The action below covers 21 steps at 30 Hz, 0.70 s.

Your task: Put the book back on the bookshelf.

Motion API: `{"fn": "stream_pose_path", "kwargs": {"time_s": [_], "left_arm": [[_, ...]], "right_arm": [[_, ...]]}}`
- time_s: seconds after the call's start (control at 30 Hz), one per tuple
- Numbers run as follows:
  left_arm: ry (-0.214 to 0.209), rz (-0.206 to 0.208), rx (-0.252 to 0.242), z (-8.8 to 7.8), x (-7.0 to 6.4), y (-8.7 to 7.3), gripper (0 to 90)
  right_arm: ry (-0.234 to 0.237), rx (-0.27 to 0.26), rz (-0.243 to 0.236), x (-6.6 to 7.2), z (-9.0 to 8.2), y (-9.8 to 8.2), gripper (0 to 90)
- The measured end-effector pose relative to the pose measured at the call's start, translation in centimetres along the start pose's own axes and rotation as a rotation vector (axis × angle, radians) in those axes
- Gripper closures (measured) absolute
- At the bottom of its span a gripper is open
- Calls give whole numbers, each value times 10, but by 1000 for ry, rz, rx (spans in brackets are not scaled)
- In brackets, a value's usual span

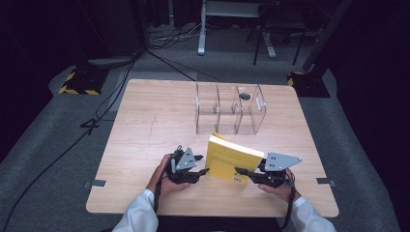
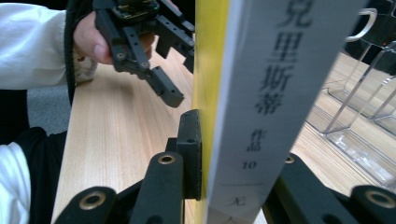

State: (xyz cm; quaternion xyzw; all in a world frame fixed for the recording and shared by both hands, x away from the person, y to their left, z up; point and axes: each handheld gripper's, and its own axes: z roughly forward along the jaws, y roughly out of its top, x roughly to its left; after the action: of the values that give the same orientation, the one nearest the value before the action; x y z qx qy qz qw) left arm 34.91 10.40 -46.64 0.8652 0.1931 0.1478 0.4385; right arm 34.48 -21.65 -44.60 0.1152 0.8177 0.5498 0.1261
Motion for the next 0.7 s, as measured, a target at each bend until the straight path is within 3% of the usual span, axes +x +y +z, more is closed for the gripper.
{"fn": "stream_pose_path", "kwargs": {"time_s": [0.07, 0.17, 0.37, 0.47, 0.6, 0.67, 0.7], "left_arm": [[14, -12, 9, -4, 1, -3, 465], [36, -40, 68, -13, 2, -13, 424], [119, -104, 174, -31, 3, -42, 248], [139, -168, 214, -41, 6, -59, 203], [154, -220, 216, -51, 9, -72, 178], [171, -251, 234, -55, 12, -78, 171], [173, -286, 244, -57, 15, -84, 168]], "right_arm": [[-9, -3, 6, 0, 1, 0, 751], [-15, -2, 12, 1, 2, 0, 752], [-44, -5, 28, -1, 2, 0, 758], [-52, -9, 33, -2, 2, 0, 760], [-84, -10, 30, -2, -1, 1, 761], [-119, -11, 31, -4, -5, 1, 762], [-137, -14, 37, -5, -6, 1, 762]]}}
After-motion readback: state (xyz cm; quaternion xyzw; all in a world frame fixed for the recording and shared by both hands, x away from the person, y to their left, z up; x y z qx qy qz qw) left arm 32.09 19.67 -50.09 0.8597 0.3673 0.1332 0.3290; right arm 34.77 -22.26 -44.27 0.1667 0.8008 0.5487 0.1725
